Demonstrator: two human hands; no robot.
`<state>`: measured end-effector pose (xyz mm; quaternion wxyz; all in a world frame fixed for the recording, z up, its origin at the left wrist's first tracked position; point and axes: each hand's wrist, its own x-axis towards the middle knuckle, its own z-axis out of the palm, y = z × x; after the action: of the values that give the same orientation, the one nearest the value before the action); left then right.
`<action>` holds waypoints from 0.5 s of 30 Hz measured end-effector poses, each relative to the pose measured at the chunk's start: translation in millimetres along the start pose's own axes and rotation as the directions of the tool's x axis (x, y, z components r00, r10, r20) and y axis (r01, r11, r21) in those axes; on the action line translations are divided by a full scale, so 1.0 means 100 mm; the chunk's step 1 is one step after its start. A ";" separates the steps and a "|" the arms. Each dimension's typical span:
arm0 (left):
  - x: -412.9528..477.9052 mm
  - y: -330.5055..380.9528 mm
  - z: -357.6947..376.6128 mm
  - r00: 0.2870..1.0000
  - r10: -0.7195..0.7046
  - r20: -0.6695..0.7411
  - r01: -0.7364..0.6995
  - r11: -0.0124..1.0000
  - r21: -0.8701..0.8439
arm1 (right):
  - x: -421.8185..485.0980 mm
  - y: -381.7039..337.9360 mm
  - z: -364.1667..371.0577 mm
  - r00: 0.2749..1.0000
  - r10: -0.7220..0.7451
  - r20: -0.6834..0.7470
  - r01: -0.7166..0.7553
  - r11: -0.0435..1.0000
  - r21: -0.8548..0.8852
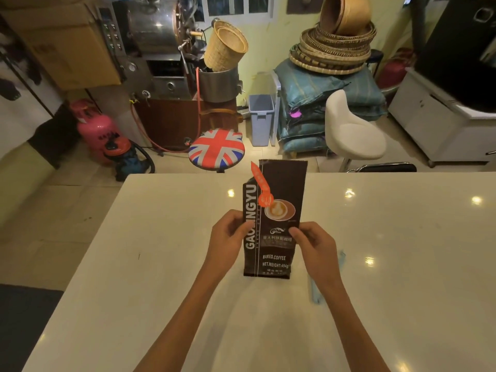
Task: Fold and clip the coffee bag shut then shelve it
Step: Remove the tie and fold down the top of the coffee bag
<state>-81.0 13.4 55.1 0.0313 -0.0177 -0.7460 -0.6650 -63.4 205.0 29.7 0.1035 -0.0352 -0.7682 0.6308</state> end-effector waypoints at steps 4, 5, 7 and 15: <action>0.25 -0.09 0.06 0.997 -0.052 -0.049 0.053 0.999 0.015 | 0.20 0.03 0.11 0.996 0.072 -0.052 -0.066 0.993 0.102; 0.29 -0.12 0.09 0.996 -0.066 -0.067 0.066 0.998 0.003 | 0.23 0.03 0.15 0.993 0.107 -0.053 -0.098 0.983 0.154; 0.36 -0.18 0.14 0.992 -0.099 -0.084 0.093 0.993 -0.066 | 0.31 0.05 0.25 0.986 0.158 -0.045 -0.144 0.964 0.225; 0.50 -0.40 0.04 0.991 -0.070 0.111 0.058 0.993 0.104 | 0.49 0.25 0.24 0.998 0.067 -0.021 -0.068 0.996 -0.057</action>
<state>-134.1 11.9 18.2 -0.0321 -0.0304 -0.7792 -0.6252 -117.8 195.5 6.8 0.0884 -0.0700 -0.7835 0.6111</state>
